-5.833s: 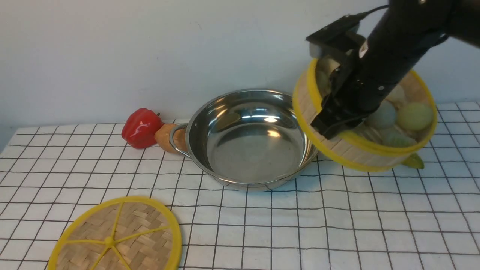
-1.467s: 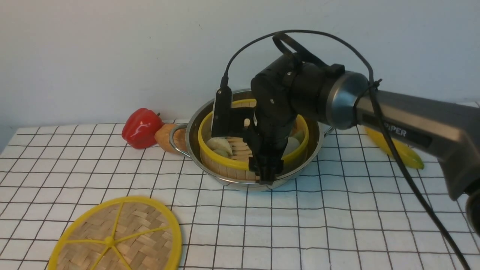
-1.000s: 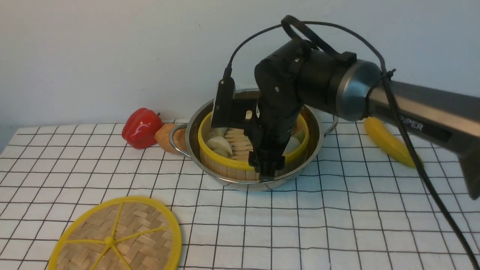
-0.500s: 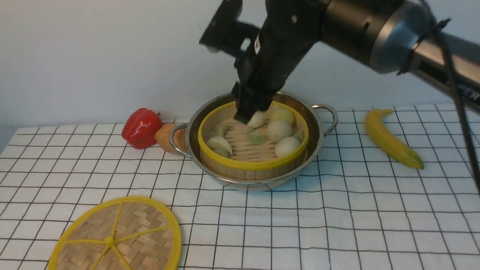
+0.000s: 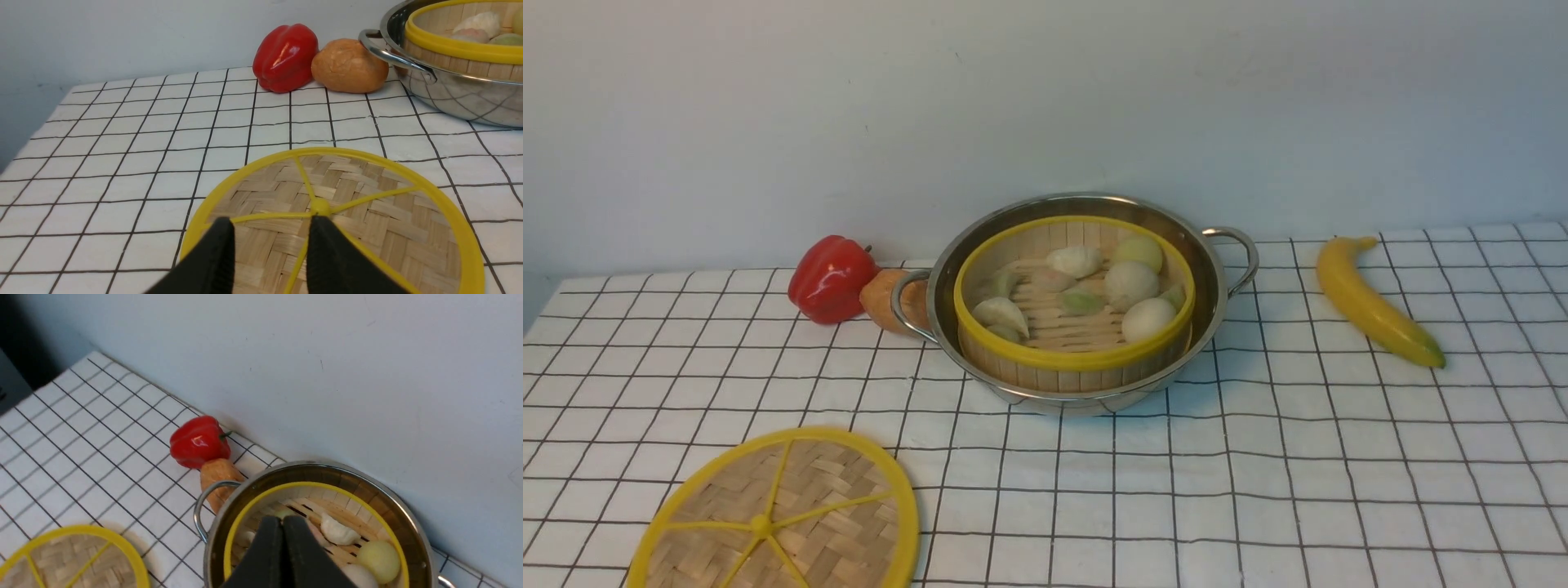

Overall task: Place the steamer in the pot on the white tablecloth, and put the lid on the steamer.
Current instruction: 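Grasp the bamboo steamer lid lying on the table by its centre knob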

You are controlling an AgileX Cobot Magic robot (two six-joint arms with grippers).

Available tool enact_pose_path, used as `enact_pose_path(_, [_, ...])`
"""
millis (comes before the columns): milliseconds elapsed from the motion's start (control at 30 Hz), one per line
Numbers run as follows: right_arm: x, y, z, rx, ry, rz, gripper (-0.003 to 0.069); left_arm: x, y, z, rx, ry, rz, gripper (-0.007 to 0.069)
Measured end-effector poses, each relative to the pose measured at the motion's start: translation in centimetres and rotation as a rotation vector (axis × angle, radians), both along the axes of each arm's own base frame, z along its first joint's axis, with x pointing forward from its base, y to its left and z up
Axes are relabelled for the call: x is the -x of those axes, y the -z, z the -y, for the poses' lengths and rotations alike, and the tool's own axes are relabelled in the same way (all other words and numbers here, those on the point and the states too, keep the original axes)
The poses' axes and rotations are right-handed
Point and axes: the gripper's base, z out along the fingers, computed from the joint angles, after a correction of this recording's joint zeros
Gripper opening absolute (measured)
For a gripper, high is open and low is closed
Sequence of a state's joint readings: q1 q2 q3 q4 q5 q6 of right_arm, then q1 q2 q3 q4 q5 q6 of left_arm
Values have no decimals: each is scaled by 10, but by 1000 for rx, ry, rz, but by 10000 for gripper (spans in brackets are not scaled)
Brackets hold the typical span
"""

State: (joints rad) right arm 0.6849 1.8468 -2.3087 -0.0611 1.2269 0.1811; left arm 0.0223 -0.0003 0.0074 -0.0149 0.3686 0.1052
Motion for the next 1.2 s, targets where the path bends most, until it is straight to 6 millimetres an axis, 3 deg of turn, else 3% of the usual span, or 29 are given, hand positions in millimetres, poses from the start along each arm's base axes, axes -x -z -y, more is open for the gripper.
enact_pose_path(167, [3,-5,3,-13,8,6,-8,0,0,0,0,0,0,243])
enact_pose_path(367, [7,3,12,125,-17,46,-4,0,0,0,0,0,0,243])
enact_pose_path(467, [24,12,34,170,-5,-1,-3,0,0,0,0,0,0,243])
enact_pose_path(600, [51,44,95,156,90,-49,0,0,0,0,0,0,0,243])
enact_pose_path(633, [51,45,100,140,109,-39,0,0,0,0,0,0,0,243])
enact_pose_path(733, [66,79,149,49,259,-32,2,0,0,0,0,0,0,243])
enact_pose_path(767, [79,108,182,-9,385,-43,4,0,0,0,0,0,0,243])
enact_pose_path(800, [80,110,185,-26,398,-29,4,0,0,0,0,0,0,243])
enact_pose_path(833, [87,123,202,-44,465,-33,5,0,0,0,0,0,0,243])
enact_pose_path(900, [120,163,235,-110,601,77,8,0,0,0,0,0,0,243])
enact_pose_path(933, [123,166,238,-111,619,86,8,0,0,0,0,0,0,243])
enact_pose_path(1033, [168,212,257,-145,731,239,15,0,0,0,0,0,0,243])
enact_pose_path(1200, [218,261,259,-177,796,426,27,0,0,0,0,0,0,243])
